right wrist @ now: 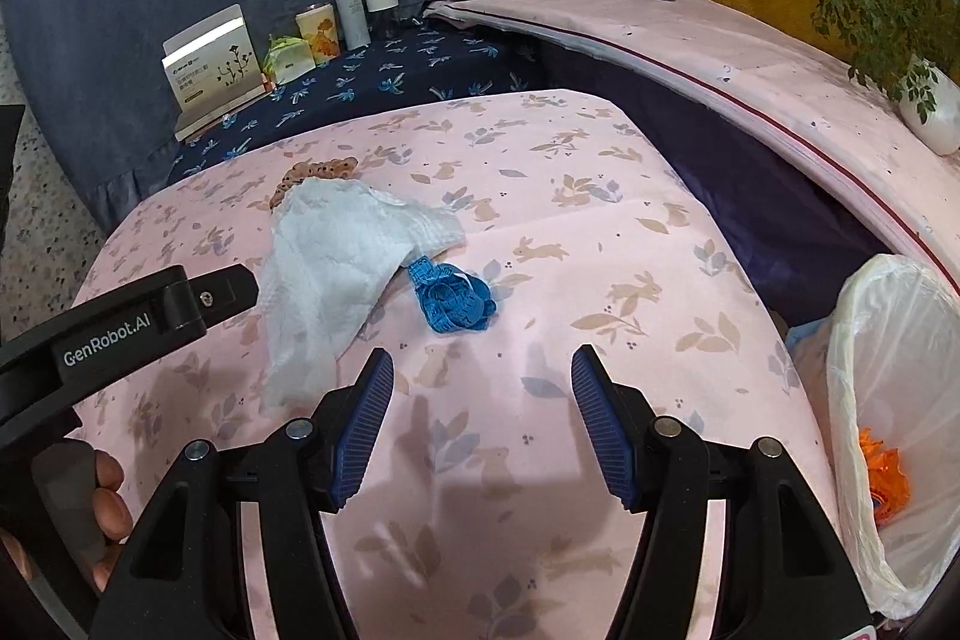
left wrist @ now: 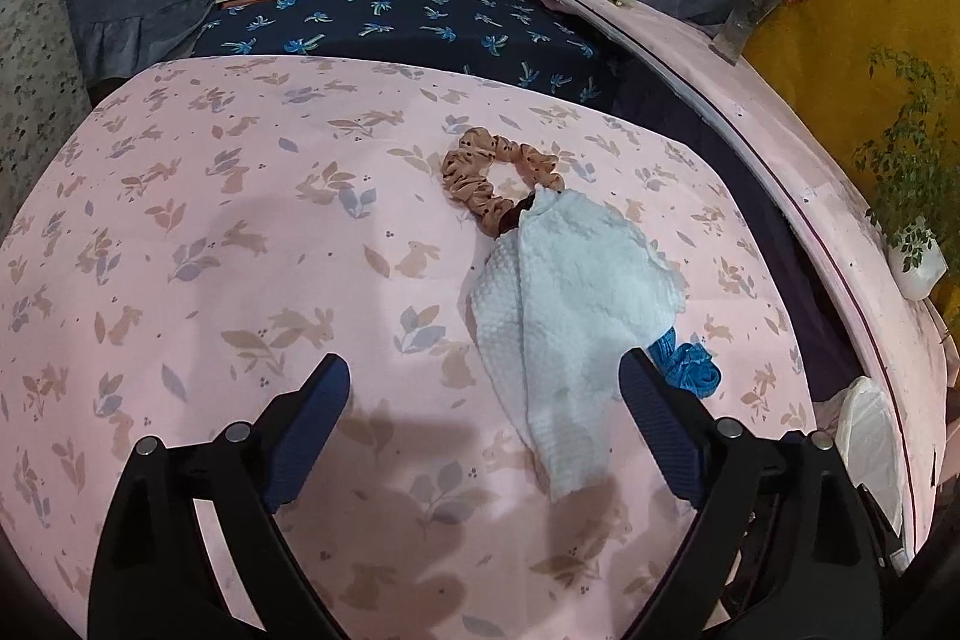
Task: Collect trash
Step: 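Grasp the blue cord with the right tool while the left tool grasps the white wipe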
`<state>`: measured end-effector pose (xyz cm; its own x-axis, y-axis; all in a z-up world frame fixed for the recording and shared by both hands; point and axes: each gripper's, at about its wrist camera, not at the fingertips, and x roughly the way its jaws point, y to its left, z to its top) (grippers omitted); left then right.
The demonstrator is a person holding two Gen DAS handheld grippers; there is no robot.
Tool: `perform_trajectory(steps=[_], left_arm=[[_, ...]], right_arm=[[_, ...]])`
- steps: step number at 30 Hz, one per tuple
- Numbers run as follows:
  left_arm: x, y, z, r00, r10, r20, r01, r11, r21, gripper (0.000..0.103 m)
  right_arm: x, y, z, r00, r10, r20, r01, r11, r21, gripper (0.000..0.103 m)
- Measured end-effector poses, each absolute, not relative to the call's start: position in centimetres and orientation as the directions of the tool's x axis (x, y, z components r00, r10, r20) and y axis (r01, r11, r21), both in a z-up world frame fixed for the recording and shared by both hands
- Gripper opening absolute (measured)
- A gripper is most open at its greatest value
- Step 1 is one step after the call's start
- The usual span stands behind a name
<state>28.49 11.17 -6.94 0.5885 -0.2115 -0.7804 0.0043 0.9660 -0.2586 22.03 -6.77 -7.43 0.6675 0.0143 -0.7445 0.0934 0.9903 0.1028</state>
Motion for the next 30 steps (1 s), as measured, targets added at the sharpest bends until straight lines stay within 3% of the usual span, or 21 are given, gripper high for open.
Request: perform_trajectory(steps=[6,10,12,15,17,19,23,30], left_arm=[[31.4,10.3,-8.7,0.553,-0.227,-0.802,0.005,0.963,-0.27,0.086],[32.4,9.9,-9.5,0.548,-0.236,-0.803,0.018,0.962,-0.271,0.08],[32.6,9.7,-9.5,0.552,-0.238,-0.799,0.036,0.964,-0.263,0.074],[32.8,9.4,-9.3,0.542,-0.275,-0.794,0.067,0.956,-0.286,0.056],[32.6,9.2,-9.3,0.528,-0.307,-0.792,0.082,0.947,-0.312,0.038],[32.2,9.0,-9.2,0.522,-0.325,-0.789,0.094,0.941,-0.326,0.028],[31.1,8.9,-9.2,0.522,-0.328,-0.787,0.094,0.94,-0.329,0.009],[28.1,9.5,-9.4,0.512,-0.333,-0.792,0.077,0.936,-0.343,0.005]], right_arm=[[24.8,-6.4,-8.3,0.661,0.018,-0.75,0.079,0.992,0.094,0.06],[26.3,-6.2,-9.1,0.651,0.019,-0.759,0.073,0.994,0.087,0.06],[26.8,-6.1,-9.6,0.643,0.019,-0.766,0.069,0.994,0.083,0.06],[27.4,-6.1,-10.1,0.634,0.027,-0.773,0.063,0.994,0.086,0.053],[27.5,-6.0,-10.4,0.626,0.031,-0.779,0.062,0.994,0.089,0.042],[27.3,-6.1,-10.4,0.628,0.036,-0.778,0.061,0.994,0.095,0.032],[26.3,-6.2,-10.3,0.628,0.043,-0.777,0.062,0.992,0.105,0.029],[23.2,-7.0,-10.1,0.626,0.05,-0.778,0.082,0.988,0.129,0.026]])
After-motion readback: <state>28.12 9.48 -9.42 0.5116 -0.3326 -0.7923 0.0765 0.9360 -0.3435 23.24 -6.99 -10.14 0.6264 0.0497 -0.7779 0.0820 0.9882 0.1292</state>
